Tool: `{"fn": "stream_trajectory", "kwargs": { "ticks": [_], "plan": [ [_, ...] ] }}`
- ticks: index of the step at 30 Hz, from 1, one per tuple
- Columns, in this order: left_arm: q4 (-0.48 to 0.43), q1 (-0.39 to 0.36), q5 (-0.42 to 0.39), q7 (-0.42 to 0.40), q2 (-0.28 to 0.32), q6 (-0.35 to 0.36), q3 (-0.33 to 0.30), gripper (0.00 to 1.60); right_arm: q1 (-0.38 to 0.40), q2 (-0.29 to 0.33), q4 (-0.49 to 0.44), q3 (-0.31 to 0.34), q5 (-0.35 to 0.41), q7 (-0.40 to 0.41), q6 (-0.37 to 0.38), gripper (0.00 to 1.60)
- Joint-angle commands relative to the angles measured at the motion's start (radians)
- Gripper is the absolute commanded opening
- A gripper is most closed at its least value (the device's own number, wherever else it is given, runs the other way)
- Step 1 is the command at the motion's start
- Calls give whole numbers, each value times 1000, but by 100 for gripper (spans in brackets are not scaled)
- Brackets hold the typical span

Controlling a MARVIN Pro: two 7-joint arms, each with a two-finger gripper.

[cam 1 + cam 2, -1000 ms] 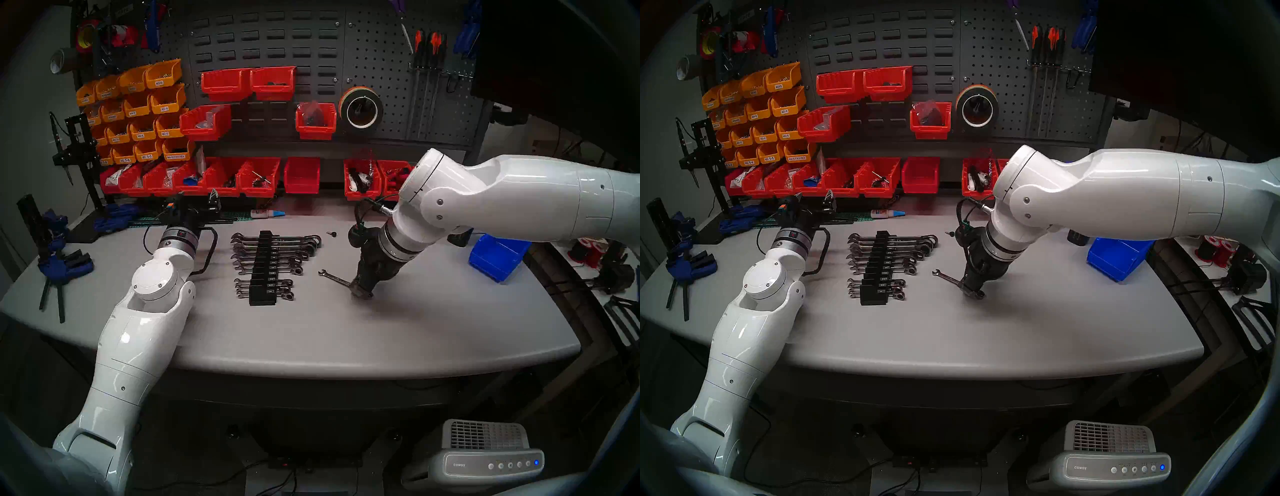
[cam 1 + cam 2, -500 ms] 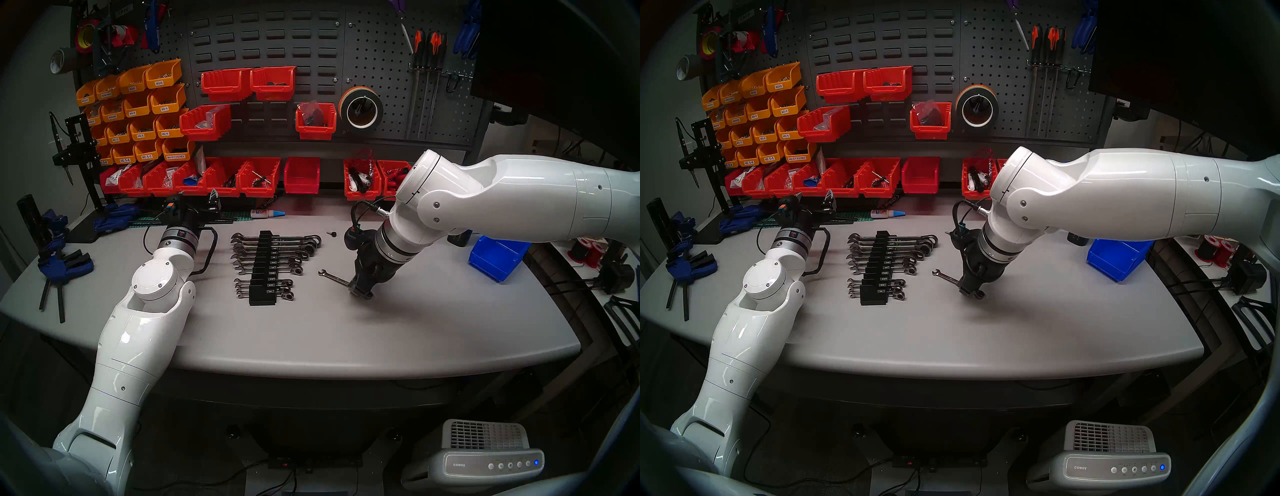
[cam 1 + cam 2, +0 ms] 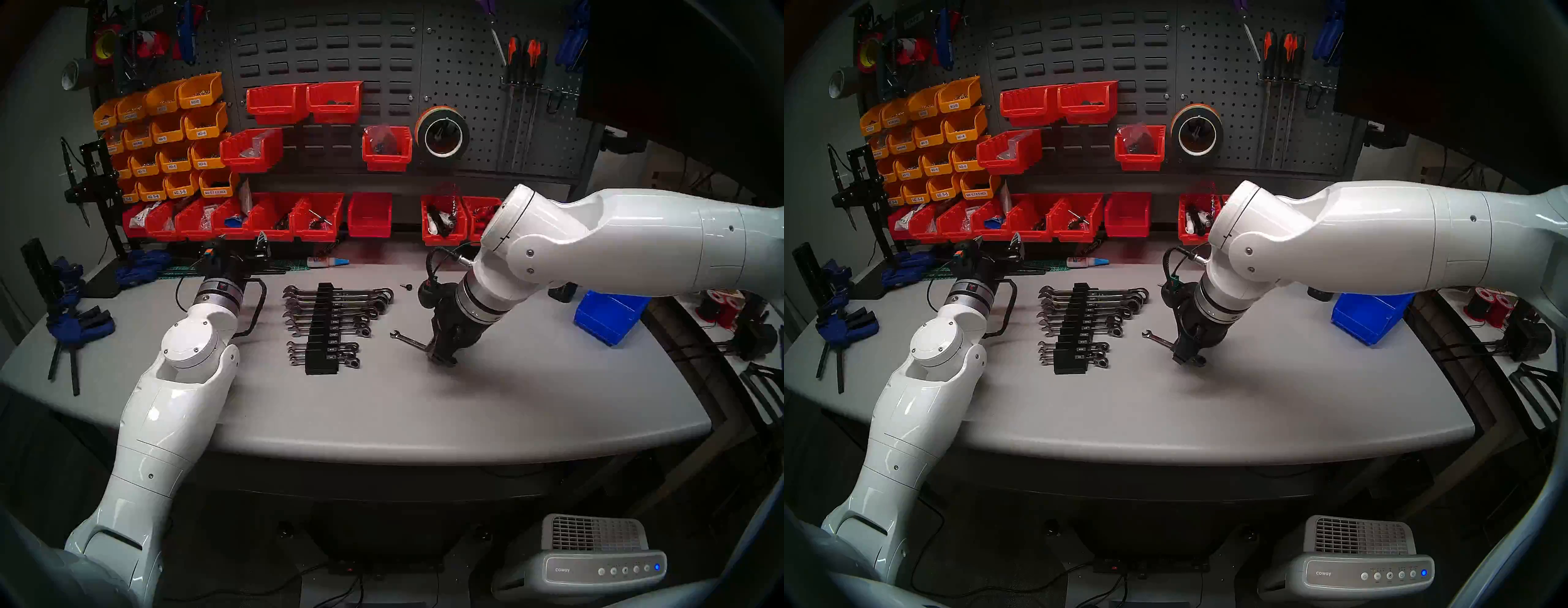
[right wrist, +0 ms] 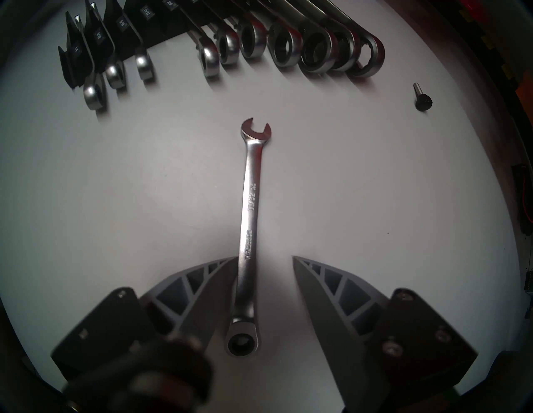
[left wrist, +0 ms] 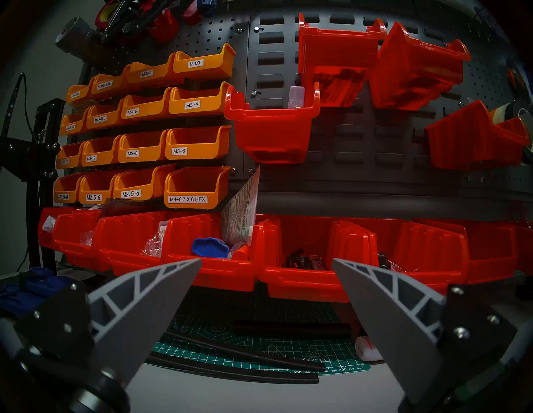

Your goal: Put the wrenches on the table into the correct slot in the case

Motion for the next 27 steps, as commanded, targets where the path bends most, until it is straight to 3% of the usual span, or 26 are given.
{"fn": "stream_trajectory", "kwargs": {
  "ticks": [1, 14, 15, 21, 27],
  "plan": [
    [-30, -27, 0, 0, 1, -12, -9, 160, 11, -6, -5, 4, 1, 3, 14, 78],
    [-30, -27, 0, 0, 1, -12, -9, 160, 11, -8, -2, 7, -4, 10, 11, 48],
    [-30, -27, 0, 0, 1, -12, -9, 160, 11, -8, -2, 7, -3, 9, 11, 33],
    [-30, -27, 0, 0, 1, -12, -9, 160, 14, -4, -8, 5, -8, 4, 14, 1],
    [-30, -27, 0, 0, 1, -12, -9, 160, 23, 1, -9, 10, -18, 9, 12, 0]
  ]
}}
